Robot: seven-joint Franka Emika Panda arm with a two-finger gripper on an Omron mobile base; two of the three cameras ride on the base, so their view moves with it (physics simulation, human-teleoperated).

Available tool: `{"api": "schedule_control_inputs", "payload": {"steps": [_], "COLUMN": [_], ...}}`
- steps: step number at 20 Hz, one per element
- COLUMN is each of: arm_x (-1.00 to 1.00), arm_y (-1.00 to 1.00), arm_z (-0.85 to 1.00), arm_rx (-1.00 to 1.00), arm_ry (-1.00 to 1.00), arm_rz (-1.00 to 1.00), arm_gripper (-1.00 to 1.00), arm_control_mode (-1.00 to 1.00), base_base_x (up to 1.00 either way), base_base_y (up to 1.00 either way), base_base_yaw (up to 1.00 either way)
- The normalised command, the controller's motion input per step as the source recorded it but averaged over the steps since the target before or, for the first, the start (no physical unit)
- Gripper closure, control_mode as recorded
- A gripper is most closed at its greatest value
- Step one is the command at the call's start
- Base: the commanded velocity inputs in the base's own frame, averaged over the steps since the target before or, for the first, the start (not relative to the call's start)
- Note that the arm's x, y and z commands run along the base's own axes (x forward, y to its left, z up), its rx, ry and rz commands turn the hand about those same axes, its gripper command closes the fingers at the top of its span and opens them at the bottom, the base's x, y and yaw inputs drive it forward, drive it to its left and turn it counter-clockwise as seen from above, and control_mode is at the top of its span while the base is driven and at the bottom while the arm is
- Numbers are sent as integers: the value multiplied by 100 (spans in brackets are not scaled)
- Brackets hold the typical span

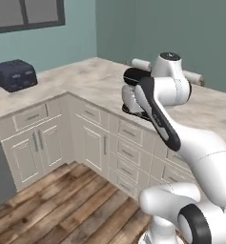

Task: Navigate to the stand mixer.

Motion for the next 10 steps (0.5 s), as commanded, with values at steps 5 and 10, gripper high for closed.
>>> {"api": "schedule_control_inputs", "payload": {"steps": [5,10], "arm_x": [0,0], "arm_y": [0,0], "arm_z": [0,0], "arm_rx": [0,0], "arm_ry": [0,0], "arm_rz": [0,0], "arm_gripper": [-100,-100], "arm_control_mode": [100,100], "base_base_x": [78,39], "base_base_y": [72,66], "base_base_yaw": [-64,-60]}}
